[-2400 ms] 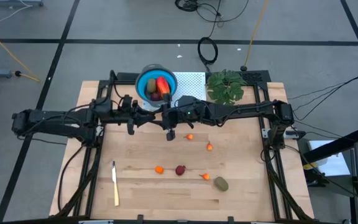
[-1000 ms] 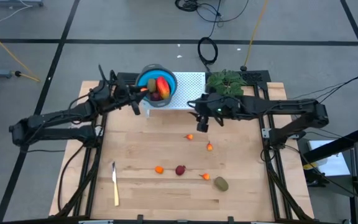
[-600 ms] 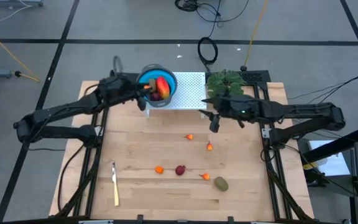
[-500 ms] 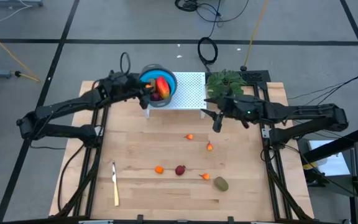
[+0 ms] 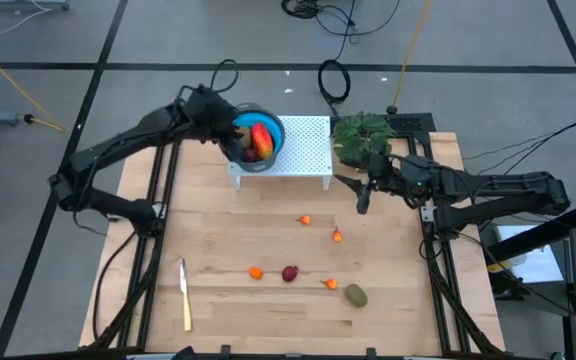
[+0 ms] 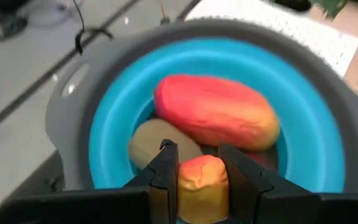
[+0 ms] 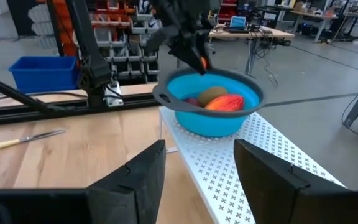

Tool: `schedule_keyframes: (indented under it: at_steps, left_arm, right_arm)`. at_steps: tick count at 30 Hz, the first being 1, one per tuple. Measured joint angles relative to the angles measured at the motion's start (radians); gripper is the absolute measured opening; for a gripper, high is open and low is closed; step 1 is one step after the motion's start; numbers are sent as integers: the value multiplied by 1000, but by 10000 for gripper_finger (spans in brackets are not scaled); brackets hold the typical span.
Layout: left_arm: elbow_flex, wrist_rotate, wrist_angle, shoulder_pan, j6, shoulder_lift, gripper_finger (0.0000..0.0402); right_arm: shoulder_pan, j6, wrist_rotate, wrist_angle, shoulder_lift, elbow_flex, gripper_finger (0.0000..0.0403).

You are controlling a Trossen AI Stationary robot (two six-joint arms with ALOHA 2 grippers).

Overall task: Pick & Place Fruit
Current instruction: Put the peach in the blue strainer bowl on the shelf

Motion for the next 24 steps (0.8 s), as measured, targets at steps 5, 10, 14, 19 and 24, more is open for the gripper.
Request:
schedule_keyframes:
  at_steps: [5,10,14,19,24]
  left_arm:
    - [91,0,-168,-1,6,81,86]
    - [126,-1,-234,10,7,129,86]
    - [126,-26,-243,22,-2,137,86]
    - [126,-37,-248,28,-7,136,86]
    - [126,-34,-247,27,-9,136,105]
  right_arm:
    - [0,0,0,1,1,-2,184]
    - [0,0,0,1,1,-2,180]
    - [0,0,-1,1,1,-2,180]
    - [0,0,-1,1,1,-2,179]
    - [0,0,-1,1,1,-2,182]
